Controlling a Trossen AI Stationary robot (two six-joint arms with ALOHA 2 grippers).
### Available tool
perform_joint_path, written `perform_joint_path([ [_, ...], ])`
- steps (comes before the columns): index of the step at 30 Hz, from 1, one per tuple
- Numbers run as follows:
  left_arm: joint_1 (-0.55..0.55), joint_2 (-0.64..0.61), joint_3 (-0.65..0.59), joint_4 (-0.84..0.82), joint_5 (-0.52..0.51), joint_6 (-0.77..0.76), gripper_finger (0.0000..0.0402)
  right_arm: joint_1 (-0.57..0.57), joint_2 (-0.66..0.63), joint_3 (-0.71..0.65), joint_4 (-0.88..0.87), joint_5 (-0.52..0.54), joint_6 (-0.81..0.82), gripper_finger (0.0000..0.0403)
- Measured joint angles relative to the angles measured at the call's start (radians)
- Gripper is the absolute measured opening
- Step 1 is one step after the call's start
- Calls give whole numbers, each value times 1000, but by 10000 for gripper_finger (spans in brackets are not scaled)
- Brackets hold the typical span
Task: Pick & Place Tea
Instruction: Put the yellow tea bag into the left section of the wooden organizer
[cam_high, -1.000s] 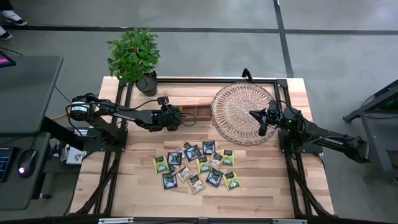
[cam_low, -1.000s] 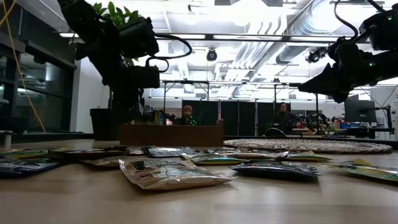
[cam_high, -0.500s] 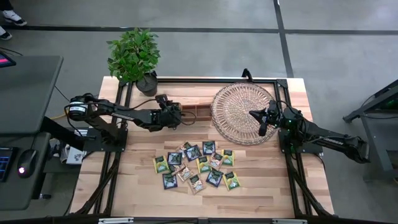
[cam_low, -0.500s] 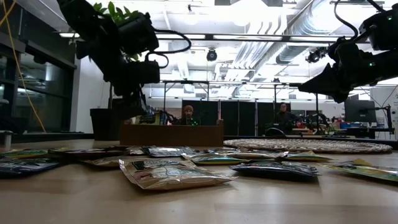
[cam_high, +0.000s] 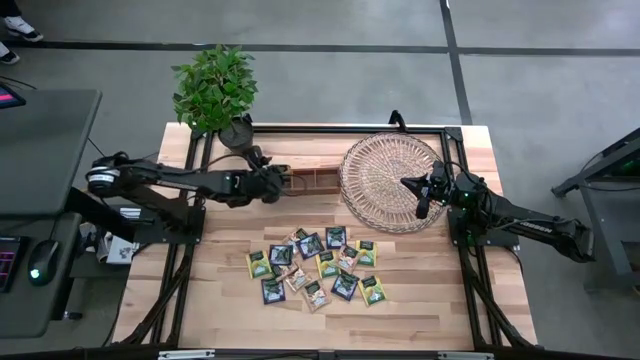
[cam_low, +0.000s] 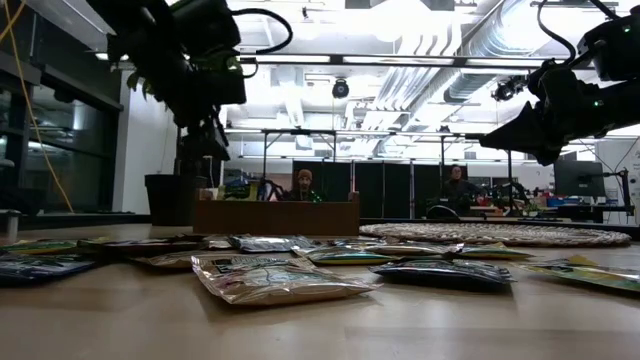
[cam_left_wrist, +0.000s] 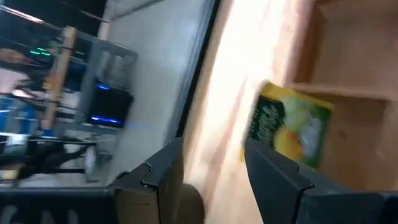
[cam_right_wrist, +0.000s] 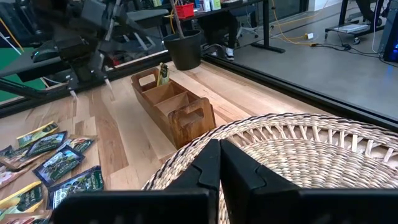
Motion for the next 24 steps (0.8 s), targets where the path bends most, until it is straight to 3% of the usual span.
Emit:
perform_joint_path([
  [8,0,-106,103,-310,283,-222,163,0,0,0,0,0,0,9],
  [15,-50,-154,93,-477,593,-480,163,0,0,0,0,0,0,4],
  [24,-194,-177,40,-501,697,-777,163,0,0,0,0,0,0,9],
])
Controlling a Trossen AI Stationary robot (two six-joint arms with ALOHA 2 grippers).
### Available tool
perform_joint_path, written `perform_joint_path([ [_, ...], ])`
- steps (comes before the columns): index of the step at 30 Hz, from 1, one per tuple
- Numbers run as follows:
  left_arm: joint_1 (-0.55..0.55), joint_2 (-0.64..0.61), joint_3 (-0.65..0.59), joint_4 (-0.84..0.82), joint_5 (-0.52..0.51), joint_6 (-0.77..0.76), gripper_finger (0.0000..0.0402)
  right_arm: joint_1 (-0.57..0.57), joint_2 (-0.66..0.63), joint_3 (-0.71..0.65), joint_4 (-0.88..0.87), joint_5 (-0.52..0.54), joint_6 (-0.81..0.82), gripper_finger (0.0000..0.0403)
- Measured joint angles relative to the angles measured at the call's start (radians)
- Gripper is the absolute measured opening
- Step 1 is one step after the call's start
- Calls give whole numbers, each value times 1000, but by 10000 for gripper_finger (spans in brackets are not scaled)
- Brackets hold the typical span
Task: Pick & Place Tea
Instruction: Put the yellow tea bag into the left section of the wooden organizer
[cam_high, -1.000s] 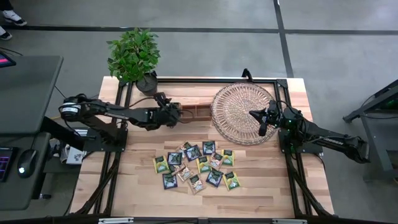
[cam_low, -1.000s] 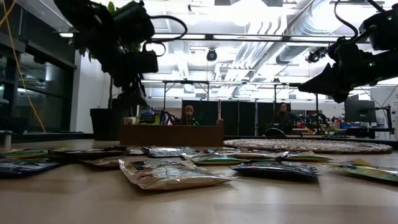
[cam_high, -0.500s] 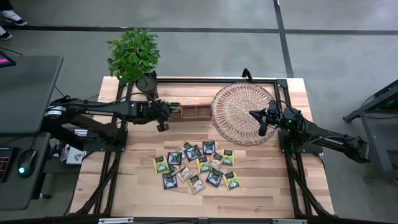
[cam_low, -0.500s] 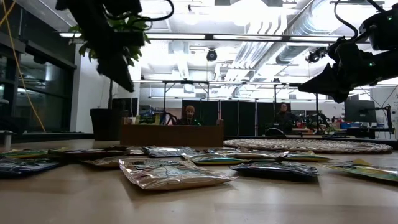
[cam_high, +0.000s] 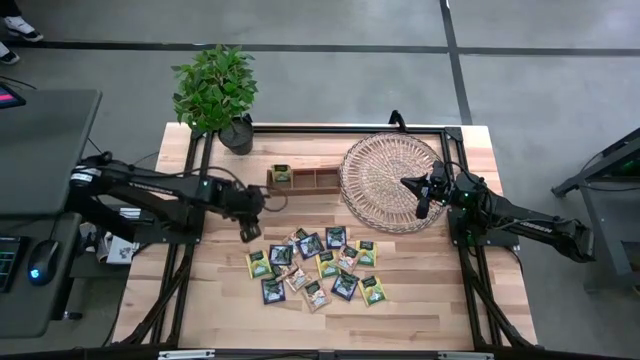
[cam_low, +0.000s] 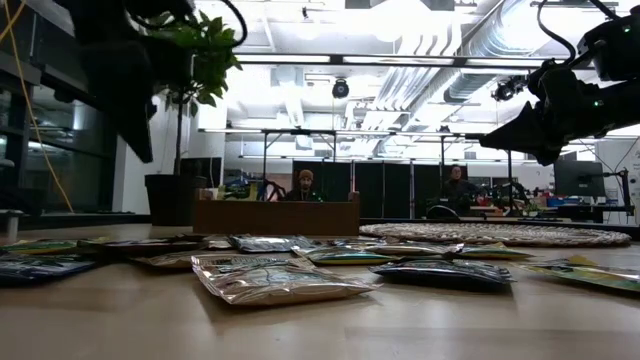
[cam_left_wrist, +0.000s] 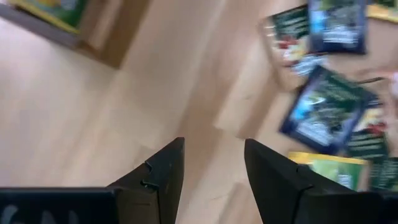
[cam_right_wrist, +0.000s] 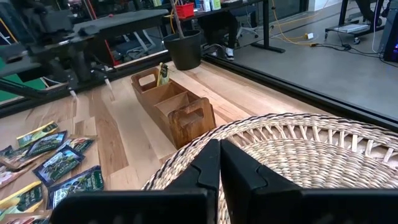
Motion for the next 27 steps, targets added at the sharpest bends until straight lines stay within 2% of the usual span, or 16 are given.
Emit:
perform_joint_path([
  [7,-116,1,-52,-5,64,-109,163,0,0,0,0,0,0,3],
  [10,-153,-16,-87,40,112,-122,163,0,0,0,0,0,0,4],
  [15,-182,-48,-181,195,178,-119,163,0,0,0,0,0,0,9],
  [21,-182,-47,-289,443,342,-53,163,0,-1,0,0,0,0,4],
  [27,-181,-47,-367,510,361,-39,163,0,0,0,0,0,0,5],
])
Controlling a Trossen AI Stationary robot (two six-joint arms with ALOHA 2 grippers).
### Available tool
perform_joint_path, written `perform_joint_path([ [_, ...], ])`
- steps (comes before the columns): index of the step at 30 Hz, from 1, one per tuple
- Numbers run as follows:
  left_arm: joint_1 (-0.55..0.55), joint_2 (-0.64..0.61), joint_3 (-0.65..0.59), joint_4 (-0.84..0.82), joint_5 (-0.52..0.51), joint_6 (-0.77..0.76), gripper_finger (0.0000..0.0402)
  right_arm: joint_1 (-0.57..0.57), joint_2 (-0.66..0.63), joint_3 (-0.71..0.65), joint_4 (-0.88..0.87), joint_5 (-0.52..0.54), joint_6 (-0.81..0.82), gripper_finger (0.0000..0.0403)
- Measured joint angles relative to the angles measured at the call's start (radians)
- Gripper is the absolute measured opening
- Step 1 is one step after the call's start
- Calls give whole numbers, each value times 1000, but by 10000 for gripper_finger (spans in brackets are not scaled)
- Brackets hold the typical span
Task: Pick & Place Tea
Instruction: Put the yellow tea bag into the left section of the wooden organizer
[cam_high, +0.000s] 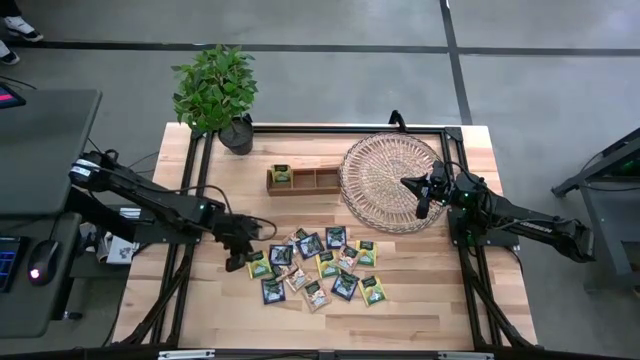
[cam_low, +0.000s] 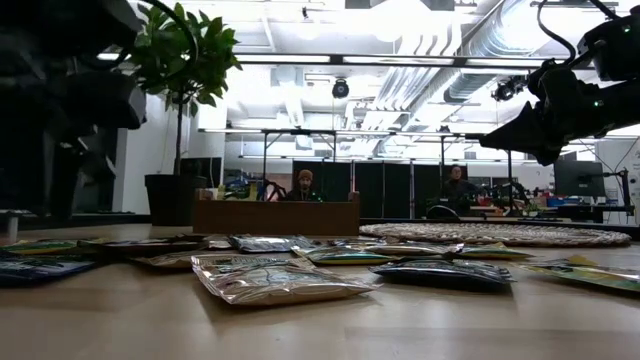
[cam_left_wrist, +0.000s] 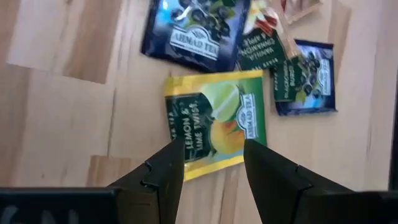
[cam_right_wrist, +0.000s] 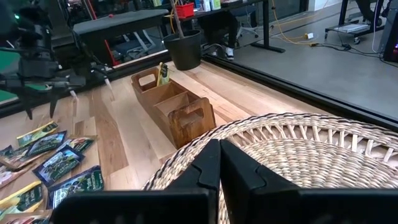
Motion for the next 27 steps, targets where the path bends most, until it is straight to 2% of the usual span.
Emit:
perform_joint_path([
  [5,2,0,-6,-2,6,25,163,0,0,0,0,0,0,9],
  [11,3,0,-5,10,-42,27,163,0,0,0,0,0,0,3],
  [15,39,0,-5,10,-4,26,163,0,0,0,0,0,0,4],
  [23,114,1,-5,10,7,24,165,0,0,0,0,0,0,7],
  [27,139,23,-5,10,45,18,191,0,0,0,0,0,0,3],
])
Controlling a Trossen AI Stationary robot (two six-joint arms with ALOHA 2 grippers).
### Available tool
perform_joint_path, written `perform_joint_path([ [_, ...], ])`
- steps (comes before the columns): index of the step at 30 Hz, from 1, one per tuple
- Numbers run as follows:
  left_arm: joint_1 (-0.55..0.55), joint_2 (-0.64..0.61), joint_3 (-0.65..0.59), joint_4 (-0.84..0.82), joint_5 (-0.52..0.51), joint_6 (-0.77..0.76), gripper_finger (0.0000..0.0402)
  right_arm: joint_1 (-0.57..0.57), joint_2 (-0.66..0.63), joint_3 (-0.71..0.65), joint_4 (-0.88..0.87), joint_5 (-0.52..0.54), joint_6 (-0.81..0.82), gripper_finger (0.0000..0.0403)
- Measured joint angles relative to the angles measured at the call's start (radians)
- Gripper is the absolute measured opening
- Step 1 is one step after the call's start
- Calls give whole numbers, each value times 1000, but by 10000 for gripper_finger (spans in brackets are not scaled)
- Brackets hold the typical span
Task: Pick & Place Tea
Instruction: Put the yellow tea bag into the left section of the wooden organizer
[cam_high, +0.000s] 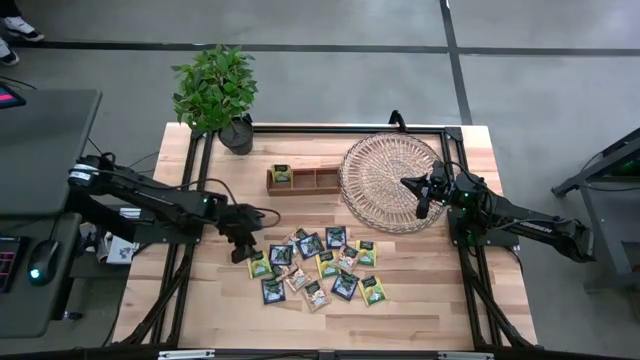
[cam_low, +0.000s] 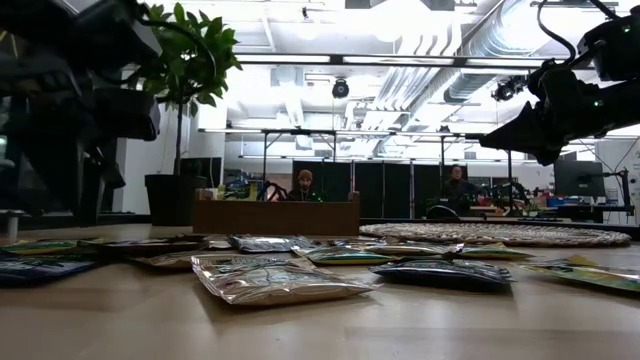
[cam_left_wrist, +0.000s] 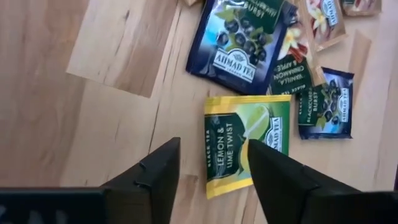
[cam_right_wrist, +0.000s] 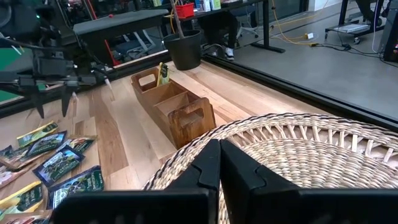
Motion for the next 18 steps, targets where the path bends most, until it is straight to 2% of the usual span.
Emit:
perform_joint_path([
  [8,10,36,0,21,22,17,271,0,0,0,0,0,0,9],
  [18,8,142,3,94,69,17,281,0,0,0,0,0,0,4],
])
